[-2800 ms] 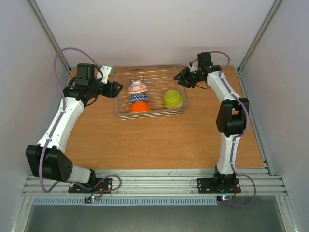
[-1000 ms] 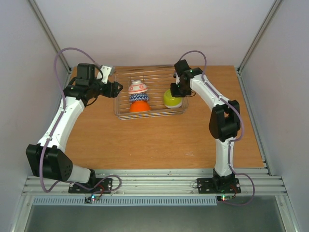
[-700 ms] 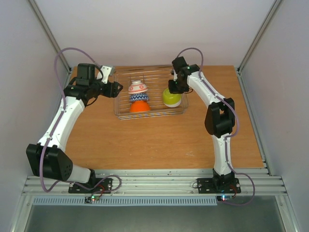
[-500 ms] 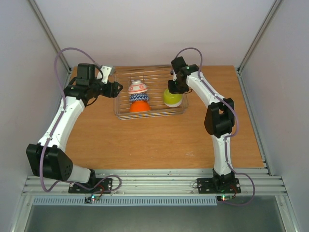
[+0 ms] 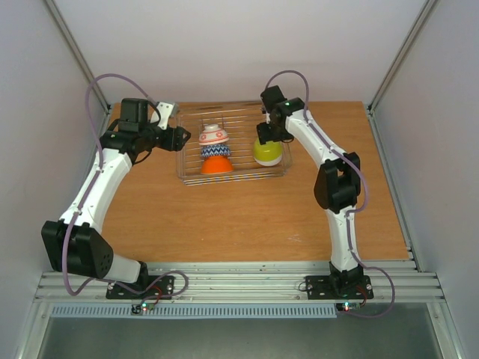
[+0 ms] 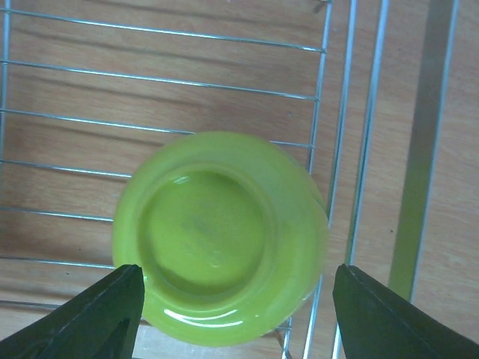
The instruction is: Load the bowls into the dish rack
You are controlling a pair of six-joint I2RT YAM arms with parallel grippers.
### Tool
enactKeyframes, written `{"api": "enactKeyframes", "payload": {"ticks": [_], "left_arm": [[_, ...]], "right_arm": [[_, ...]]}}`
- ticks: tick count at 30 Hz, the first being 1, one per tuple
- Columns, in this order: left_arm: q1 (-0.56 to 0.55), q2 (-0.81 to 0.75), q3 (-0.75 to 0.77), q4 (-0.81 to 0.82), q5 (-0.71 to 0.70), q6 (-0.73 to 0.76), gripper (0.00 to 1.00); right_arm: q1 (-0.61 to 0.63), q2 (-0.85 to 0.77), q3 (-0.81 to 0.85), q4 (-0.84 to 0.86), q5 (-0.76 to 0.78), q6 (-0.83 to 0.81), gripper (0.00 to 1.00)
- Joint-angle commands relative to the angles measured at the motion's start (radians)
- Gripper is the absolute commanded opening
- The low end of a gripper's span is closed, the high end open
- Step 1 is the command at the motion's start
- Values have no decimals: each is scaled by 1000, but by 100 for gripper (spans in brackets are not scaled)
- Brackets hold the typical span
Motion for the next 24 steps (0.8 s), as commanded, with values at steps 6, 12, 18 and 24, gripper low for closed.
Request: {"api": "enactKeyframes", "payload": {"ticks": [6, 12, 18, 24], "left_arm": [[-1, 8, -5, 30, -1, 10, 71], [-1, 6, -4, 29, -3, 11, 71], [-1, 8, -7, 30, -2, 11, 71], [-1, 10, -6, 31, -3, 9, 71]], "right_arm": [[66, 75, 93, -9, 107, -90, 70], [81, 112, 116, -29, 175, -96, 71], [83, 135, 133, -35, 213, -102, 73], [83, 156, 149, -42, 225, -99, 75]]}}
